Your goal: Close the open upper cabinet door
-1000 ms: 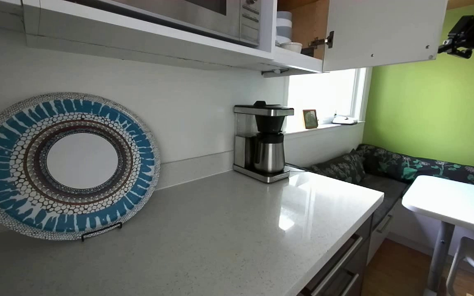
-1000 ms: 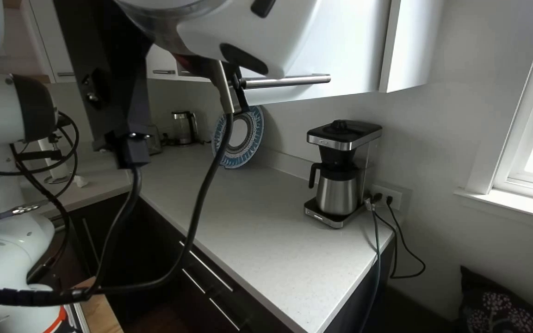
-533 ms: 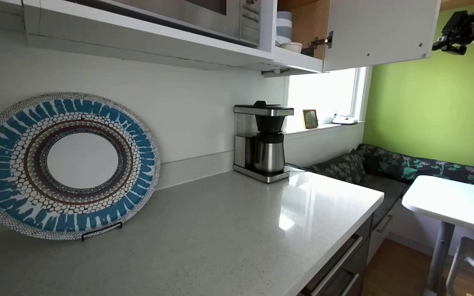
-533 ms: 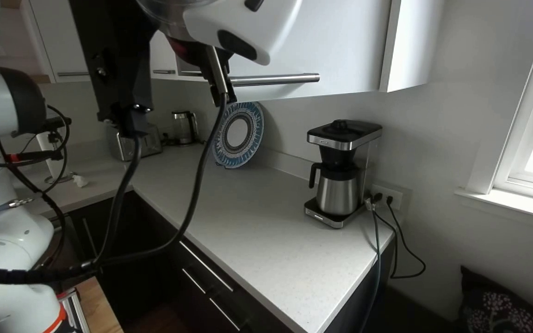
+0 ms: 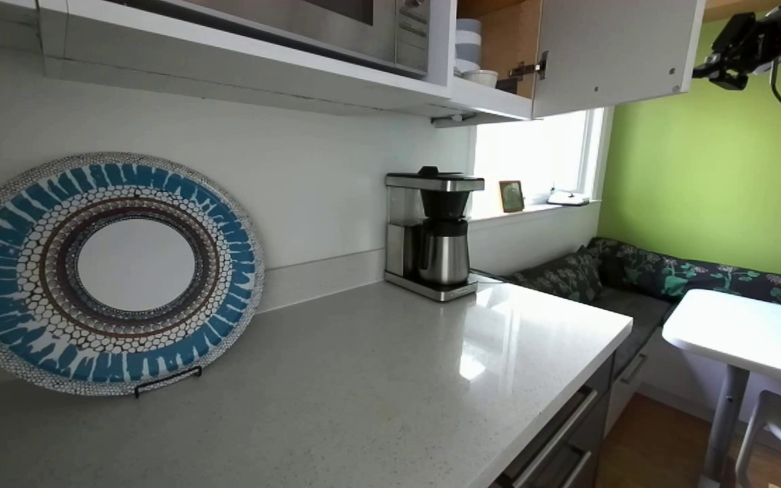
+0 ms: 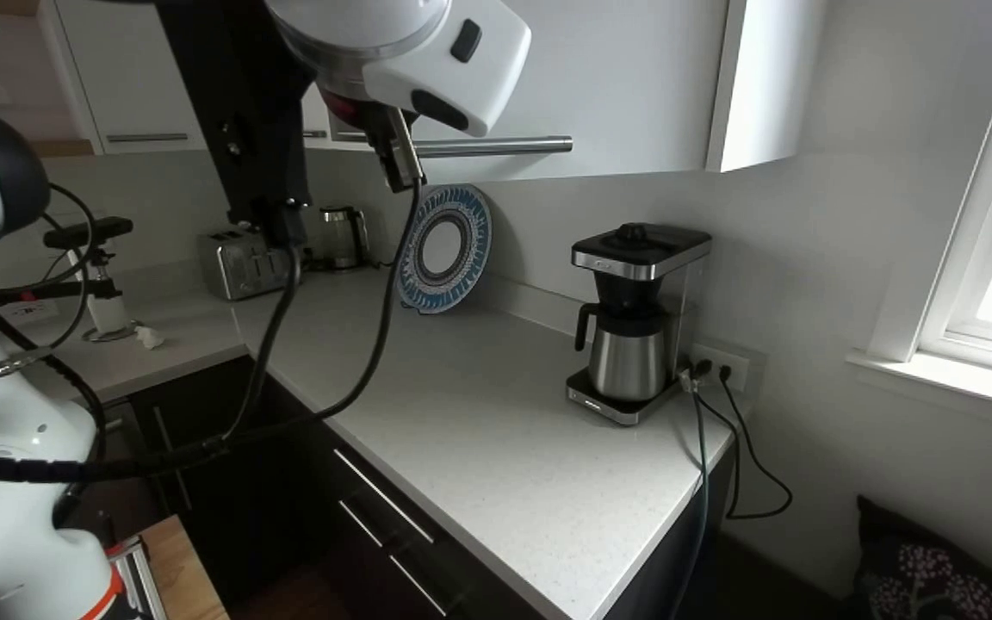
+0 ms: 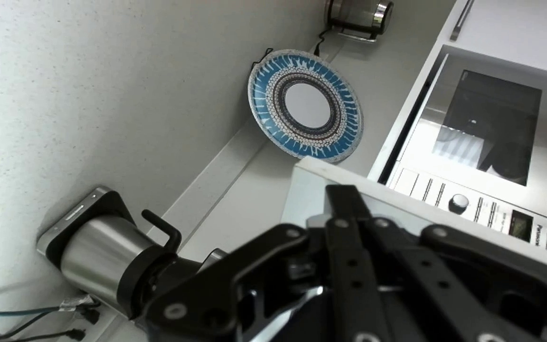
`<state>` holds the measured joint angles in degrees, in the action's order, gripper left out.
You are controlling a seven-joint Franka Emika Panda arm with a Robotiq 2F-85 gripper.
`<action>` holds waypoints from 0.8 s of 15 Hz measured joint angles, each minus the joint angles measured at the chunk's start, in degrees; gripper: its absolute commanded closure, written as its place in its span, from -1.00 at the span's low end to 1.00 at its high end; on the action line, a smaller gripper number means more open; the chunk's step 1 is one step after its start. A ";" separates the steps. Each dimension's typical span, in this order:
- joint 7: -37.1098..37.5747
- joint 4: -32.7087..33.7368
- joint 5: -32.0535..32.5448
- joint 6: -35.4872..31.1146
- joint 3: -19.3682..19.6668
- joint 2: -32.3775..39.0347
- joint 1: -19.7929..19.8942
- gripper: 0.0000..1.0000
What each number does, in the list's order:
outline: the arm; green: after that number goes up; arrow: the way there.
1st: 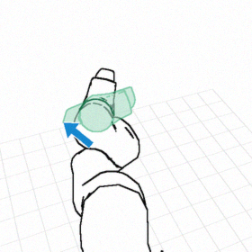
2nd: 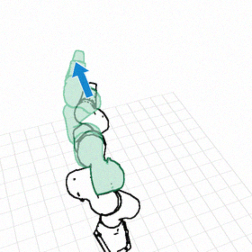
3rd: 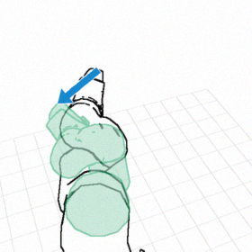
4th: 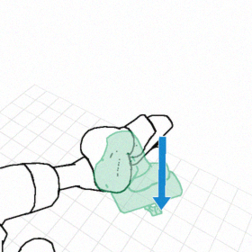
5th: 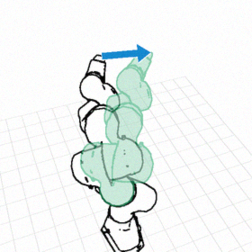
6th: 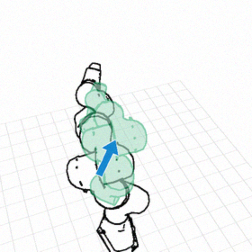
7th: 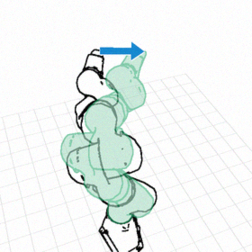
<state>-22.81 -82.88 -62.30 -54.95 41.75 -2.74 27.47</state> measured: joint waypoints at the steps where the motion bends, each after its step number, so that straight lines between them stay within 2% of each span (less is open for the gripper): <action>1: 0.42 -0.48 -0.31 -0.43 -1.00 -0.77 -0.24 1.00; 2: 1.48 -0.66 -1.28 -1.19 -2.10 -1.73 -0.62 1.00; 4: 4.49 -0.35 -5.06 -10.68 -4.93 -3.27 -1.84 1.00; 6: 5.95 0.04 -7.26 -20.95 -9.45 -3.79 -1.85 1.00; 8: 6.04 -0.09 -7.40 -30.77 -13.98 -4.36 -2.17 1.00; 12: 6.04 -3.61 -4.78 -46.89 -21.03 -6.56 -5.99 1.00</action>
<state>-16.77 -86.48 -67.08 -101.83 20.73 -9.30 21.48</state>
